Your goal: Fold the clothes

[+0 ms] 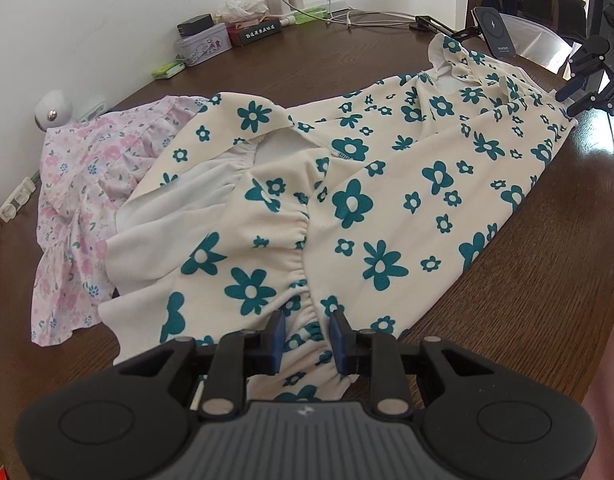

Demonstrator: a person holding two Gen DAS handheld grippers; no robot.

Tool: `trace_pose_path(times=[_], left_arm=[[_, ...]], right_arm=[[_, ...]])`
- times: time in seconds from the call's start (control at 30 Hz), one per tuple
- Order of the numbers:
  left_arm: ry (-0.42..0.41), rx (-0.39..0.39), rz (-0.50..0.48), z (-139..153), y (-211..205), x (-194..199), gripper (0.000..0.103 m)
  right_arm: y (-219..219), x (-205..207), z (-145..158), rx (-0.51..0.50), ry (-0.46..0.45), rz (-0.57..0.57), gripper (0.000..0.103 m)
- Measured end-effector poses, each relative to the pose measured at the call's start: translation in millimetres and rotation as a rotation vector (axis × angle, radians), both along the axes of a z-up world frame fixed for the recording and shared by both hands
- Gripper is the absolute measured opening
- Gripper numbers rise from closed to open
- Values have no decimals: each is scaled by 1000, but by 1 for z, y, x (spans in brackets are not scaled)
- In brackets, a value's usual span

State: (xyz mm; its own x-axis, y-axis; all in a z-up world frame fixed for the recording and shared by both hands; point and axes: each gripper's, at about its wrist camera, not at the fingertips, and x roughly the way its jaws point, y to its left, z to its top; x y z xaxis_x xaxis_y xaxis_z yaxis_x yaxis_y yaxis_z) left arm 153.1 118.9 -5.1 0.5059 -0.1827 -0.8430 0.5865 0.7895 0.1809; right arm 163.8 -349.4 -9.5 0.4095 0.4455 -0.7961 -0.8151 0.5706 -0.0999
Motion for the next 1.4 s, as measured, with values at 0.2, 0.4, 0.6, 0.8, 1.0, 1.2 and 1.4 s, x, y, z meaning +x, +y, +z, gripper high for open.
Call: trace_pose_path(times=[0.2, 0.4, 0.6, 0.8, 1.0, 1.2, 1.4], left_arm=[[1, -28, 11, 1, 2, 0, 26], [-123, -186, 2, 46, -7, -4, 72], [-248, -183, -58, 78, -40, 11, 85], [-268, -19, -117, 68, -73, 64, 85], [-203, 52, -123, 37, -74, 134, 84], [-100, 8, -206, 19, -79, 180, 81], [-13, 51, -274, -7, -87, 198, 52]], right_arm=[[-1, 1, 1, 22, 10, -16, 25], [-13, 6, 38, 248, 13, -82, 56], [18, 36, 66, 284, -62, -105, 81], [55, 100, 59, 184, -51, -198, 80], [79, 153, 37, 75, 19, -251, 80], [87, 178, 16, 17, 104, -261, 79], [84, 196, 3, 8, 181, -283, 64]])
